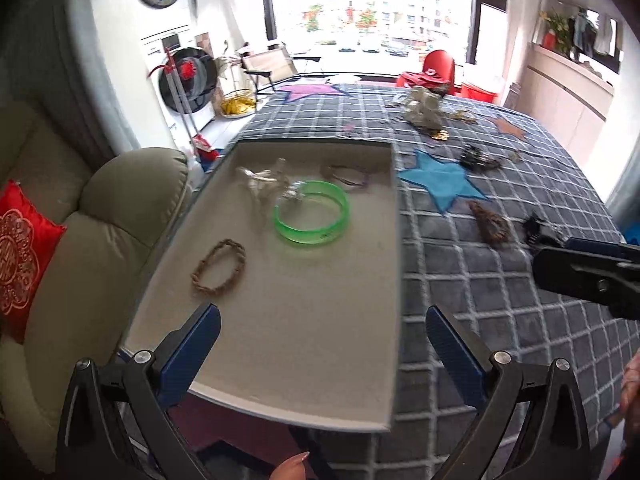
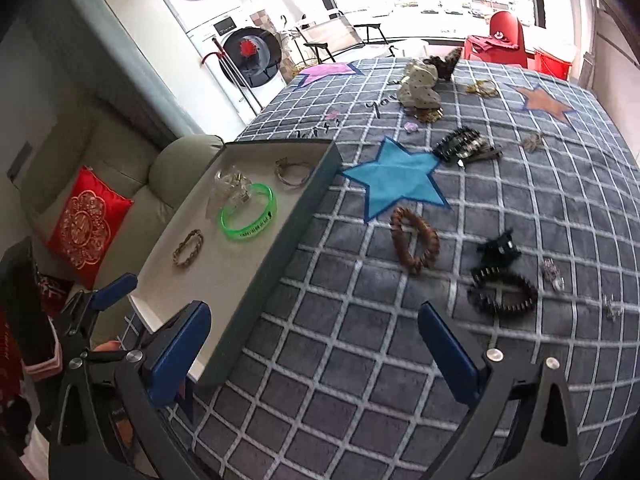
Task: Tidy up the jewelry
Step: 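Move both open tools back over the jewelry on the checked bedspread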
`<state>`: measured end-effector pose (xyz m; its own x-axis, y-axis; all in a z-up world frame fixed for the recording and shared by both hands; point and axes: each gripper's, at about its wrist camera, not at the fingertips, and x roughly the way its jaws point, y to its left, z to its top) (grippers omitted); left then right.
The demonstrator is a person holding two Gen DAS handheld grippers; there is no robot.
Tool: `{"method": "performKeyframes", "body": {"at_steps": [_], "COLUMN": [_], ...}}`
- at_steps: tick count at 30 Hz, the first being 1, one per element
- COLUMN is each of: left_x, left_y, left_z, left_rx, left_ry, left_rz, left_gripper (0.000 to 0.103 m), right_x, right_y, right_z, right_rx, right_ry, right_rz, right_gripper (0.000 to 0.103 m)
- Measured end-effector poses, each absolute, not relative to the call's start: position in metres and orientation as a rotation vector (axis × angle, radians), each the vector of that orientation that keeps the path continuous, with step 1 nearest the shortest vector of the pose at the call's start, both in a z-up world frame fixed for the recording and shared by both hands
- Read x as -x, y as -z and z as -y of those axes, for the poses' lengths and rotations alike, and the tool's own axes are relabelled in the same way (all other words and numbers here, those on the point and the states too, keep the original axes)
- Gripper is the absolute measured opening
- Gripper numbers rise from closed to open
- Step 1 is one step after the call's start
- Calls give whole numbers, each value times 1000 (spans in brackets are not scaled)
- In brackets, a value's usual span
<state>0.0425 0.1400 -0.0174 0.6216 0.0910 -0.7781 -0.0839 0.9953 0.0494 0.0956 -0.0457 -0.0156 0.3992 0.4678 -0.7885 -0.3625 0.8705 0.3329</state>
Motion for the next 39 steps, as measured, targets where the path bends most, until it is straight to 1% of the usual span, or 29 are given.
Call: {"method": "performKeyframes", "body": {"at_steps": [9, 15, 22, 39], "left_x": [-30, -26, -22, -52], "left_y": [17, 24, 31, 48], "left_z": [-98, -78, -47, 0], "left_rx": [-61, -39, -31, -19], "left_ry": [-38, 21, 108, 138], "left_rz": [-887, -923, -965, -1031], "left_gripper": [103, 103, 103, 103], "right_x": [-73, -61, -48, -49], "right_y": [32, 49, 56, 61], "right_z": [94, 126, 166, 266], "right_rx": [-137, -165, -176, -256], "right_ry": [-455, -391, -316, -104], "right_rz": [-1065, -1101, -1090, -1051], "right_gripper": [103, 103, 103, 103]}}
